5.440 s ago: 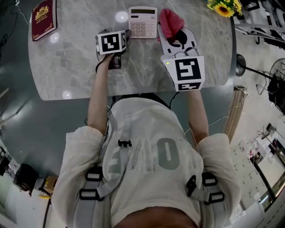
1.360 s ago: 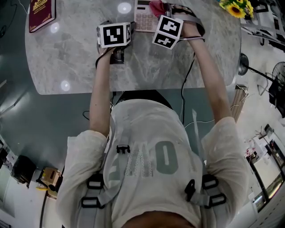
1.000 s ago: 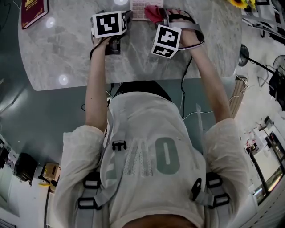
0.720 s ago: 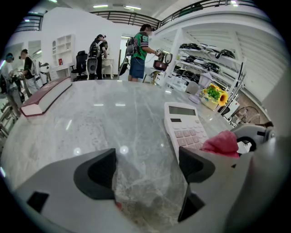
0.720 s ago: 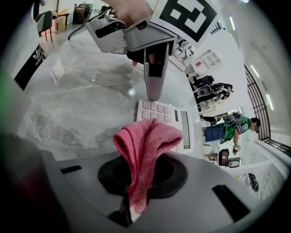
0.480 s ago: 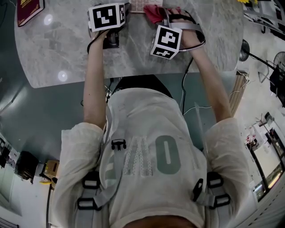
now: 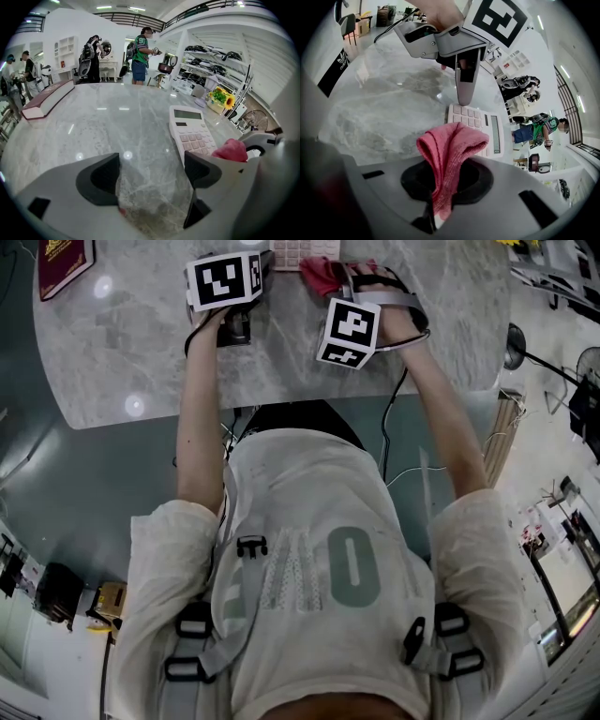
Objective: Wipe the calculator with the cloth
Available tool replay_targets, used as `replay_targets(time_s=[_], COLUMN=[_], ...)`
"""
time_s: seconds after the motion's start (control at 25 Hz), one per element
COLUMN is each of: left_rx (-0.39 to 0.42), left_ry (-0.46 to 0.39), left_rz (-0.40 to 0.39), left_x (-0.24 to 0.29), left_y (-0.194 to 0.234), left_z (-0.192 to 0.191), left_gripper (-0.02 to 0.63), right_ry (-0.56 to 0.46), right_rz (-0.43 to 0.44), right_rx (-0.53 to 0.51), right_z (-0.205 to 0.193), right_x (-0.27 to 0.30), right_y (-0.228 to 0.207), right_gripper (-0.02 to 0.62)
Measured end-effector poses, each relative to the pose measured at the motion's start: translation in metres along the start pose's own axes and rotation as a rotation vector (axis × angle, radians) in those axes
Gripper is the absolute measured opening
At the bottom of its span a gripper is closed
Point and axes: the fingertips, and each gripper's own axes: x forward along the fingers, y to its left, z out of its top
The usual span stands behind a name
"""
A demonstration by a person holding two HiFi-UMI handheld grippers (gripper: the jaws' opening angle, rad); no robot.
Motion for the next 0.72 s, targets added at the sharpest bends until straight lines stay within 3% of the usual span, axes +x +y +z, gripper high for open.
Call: replay_targets(time_s=[0.24,0.44,0.56,0.72], left_rx=[-0.002,-0.009,-0.019,-0.008], left_ry=[0.010,-0.013,-0.097,-0.289], left_rz=[-0.007,-0.001,-0.007,-0.046], left_x=[0.000,-0.001,-0.016,-0.065], left_y=[-0.005,-0.004,-0.005,-0.020], left_z=[0.000,0.000,0.025,0.095], left_gripper=[0.434,0.433,0.428,0.428], right_ry=[0.003,0.004,-0.001,-0.030], right_rz=[0.001,-0.064,-0.130,-0.260], right_rx=[0.020,0.068,0.098,0.176], right_z=[-0.005,-0.011,-0.015,-0.019], right_x=[-0.005,-0.021,-0.037,-0.075], right_y=[-0.010,-0.044,-0.075,-0.125], right_gripper=[0.052,0.052,0.053,0.053])
